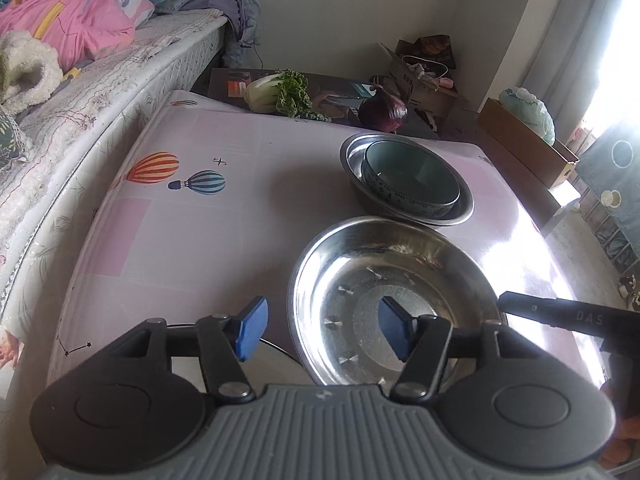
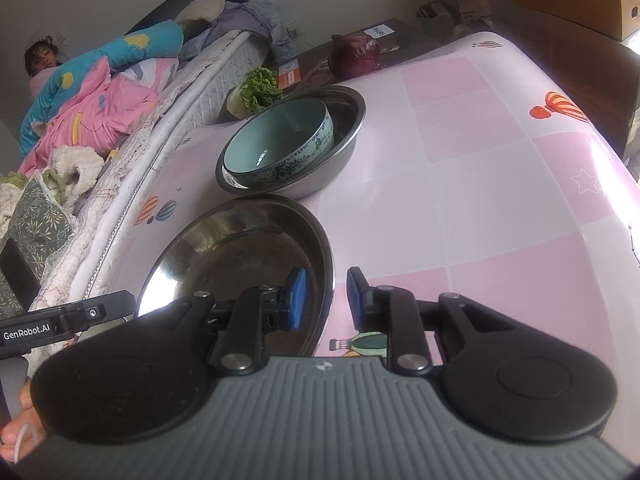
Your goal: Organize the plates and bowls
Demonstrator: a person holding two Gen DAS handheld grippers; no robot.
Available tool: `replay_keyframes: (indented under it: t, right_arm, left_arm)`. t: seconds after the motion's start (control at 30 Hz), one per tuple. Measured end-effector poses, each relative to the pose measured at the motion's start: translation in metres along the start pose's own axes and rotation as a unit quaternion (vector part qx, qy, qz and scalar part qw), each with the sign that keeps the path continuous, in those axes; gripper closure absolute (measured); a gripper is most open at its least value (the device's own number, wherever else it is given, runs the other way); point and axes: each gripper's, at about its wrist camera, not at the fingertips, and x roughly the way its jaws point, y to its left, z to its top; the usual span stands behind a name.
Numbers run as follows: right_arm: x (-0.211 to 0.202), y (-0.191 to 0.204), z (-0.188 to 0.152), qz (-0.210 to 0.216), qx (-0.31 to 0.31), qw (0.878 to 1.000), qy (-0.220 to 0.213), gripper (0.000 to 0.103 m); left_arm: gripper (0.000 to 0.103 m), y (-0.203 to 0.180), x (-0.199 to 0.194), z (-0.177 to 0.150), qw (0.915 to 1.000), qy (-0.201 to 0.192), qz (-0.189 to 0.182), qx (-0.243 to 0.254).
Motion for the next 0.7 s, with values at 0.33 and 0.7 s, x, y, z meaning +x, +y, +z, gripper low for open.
replay_keyframes:
  t: [0.33,0.7]
  right_arm:
    - [-0.059,-0.01,-0.031,0.047,0.064,0.996,-0.036,0.074]
    - [-0.074,0.032,-0.085,0.098,0.08,0.992,-0.009,0.071]
  left_arm:
    - [0.017,0.016,-0.054,-0.011,0.9986,-0.051,0.008,-0.014]
    - [0.01,0.07,-0.104,-0.062,0.997,-0.042,0.053,-0.037]
